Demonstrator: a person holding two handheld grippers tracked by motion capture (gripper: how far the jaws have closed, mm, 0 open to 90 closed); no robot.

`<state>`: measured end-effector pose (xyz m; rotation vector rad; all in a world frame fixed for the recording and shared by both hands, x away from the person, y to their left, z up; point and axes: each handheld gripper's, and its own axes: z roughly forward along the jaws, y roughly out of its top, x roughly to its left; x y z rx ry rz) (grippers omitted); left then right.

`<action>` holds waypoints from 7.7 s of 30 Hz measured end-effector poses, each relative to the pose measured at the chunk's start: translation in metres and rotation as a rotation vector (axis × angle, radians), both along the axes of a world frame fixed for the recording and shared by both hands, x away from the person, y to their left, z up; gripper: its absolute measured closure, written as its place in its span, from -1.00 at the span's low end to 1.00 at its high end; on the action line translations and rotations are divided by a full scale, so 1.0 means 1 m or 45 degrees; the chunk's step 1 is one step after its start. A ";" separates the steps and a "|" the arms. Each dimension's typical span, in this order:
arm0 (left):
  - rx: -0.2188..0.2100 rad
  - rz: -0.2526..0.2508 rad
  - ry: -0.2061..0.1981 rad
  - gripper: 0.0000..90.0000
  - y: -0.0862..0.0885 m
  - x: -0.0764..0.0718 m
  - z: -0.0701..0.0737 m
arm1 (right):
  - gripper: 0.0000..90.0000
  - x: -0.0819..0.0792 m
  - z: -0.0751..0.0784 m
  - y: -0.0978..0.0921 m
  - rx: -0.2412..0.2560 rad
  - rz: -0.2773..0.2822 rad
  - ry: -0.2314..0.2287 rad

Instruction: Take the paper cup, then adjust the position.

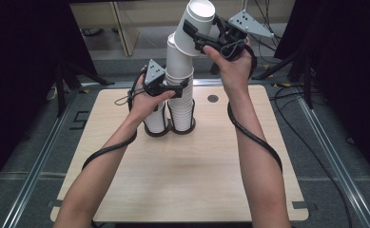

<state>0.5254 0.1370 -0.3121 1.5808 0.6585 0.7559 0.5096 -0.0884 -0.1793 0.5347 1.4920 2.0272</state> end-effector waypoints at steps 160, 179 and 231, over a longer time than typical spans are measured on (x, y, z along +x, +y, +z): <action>0.088 -0.309 0.257 -1.00 0.029 -0.160 -0.138 | -0.47 -0.114 -0.247 0.037 -0.299 0.392 0.506; 0.101 -0.330 0.289 -1.00 0.026 -0.155 -0.142 | -0.47 -0.115 -0.251 0.043 -0.298 0.427 0.522; 0.332 -0.398 0.327 -0.53 0.038 -0.149 -0.123 | -0.66 -0.110 -0.246 0.039 -0.327 0.456 0.563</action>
